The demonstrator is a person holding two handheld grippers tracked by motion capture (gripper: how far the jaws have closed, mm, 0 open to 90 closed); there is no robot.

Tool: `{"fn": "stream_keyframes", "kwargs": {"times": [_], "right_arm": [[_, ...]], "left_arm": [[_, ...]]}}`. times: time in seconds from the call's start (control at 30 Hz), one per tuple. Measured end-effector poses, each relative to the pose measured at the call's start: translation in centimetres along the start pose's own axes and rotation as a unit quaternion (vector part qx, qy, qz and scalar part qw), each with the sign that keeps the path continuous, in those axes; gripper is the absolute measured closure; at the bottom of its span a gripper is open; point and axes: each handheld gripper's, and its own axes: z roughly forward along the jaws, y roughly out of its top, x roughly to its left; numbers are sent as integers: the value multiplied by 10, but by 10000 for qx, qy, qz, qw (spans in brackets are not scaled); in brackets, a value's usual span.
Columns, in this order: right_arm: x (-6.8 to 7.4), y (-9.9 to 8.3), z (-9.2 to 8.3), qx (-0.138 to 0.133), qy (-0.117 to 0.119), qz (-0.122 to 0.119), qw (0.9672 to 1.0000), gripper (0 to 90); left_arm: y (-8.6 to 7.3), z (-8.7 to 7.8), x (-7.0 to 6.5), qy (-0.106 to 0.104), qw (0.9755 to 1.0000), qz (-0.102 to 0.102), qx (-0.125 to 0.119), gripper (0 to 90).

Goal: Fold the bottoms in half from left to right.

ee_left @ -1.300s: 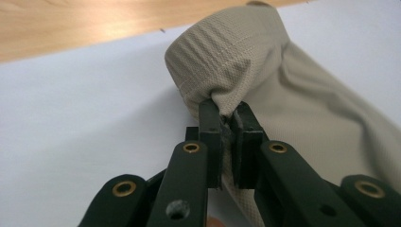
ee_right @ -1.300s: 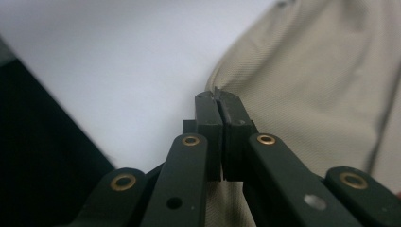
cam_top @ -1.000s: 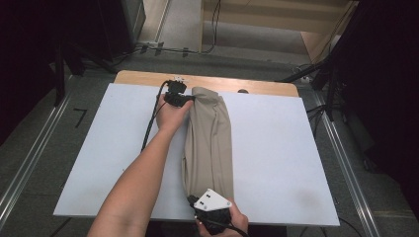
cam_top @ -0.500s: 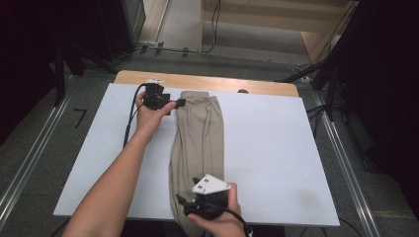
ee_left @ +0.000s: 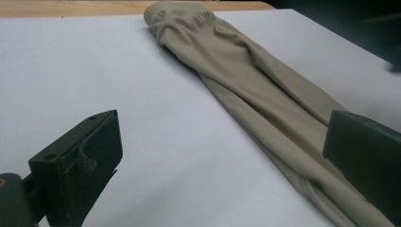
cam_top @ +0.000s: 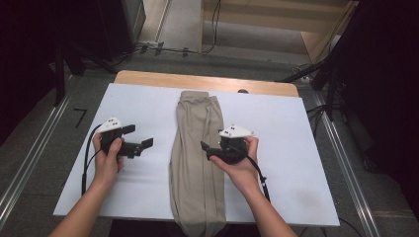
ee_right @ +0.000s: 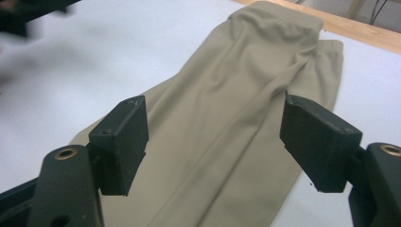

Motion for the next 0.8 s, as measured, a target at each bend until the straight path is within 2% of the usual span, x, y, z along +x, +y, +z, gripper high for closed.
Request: {"fn": "stream_keyframes", "kwargs": {"times": [0.03, 0.07, 0.1, 0.13, 0.17, 0.2, 0.23, 0.27, 0.3, 0.33, 0.4, 0.5, 0.63, 0.8], "right_arm": [[-5, 3, 4, 16, -30, 47, 10000, 237], [-11, 5, 10, 43, -63, 106, 9999, 246], [-16, 7, 15, 91, -95, 196, 9997, 256], [-22, 9, 20, 90, -125, 281, 9995, 287], [-22, 9, 20, 90, -125, 281, 9995, 287], [-32, 12, 31, 135, -178, 441, 9988, 358], [-32, 12, 31, 135, -178, 441, 9988, 358], [-41, 16, 43, 234, -307, 470, 9981, 417], [-41, 16, 43, 234, -307, 470, 9981, 417], [-47, 20, 55, 343, -409, 419, 9977, 456], [-53, 24, 67, 396, -515, 434, 9969, 475], [-62, 33, 86, 490, -484, 678, 9953, 490], [-70, 46, 110, 598, -585, 750, 9937, 513], [-81, 50, 138, 765, -1144, 516, 9891, 534]], "left_arm": [[-6, -9, -2, -76, 10000, -21, -52, 0], [-6, -9, -2, -76, 10000, -21, -52, 0], [-19, -24, -7, -126, 9998, -73, -131, 0], [-26, -30, -9, -93, 9998, -59, -152, 0], [-26, -30, -9, -93, 9998, -59, -152, 0], [-39, -39, -14, -25, 10000, 3, -31, 0], [-39, -39, -14, -25, 10000, 3, -31, 0], [-50, -43, -17, 33, 9998, 91, 152, 0], [-50, -43, -17, 33, 9998, 91, 152, 0], [-54, -49, -23, 106, 9991, 313, 263, 0], [-58, -53, -27, 123, 9985, 435, 293, 0], [-60, -55, -26, 92, 9989, 415, 194, 0], [-60, -53, -24, 76, 9992, 338, 188, 0], [-61, -54, -25, -13, 9991, 373, 195, 0]]}}
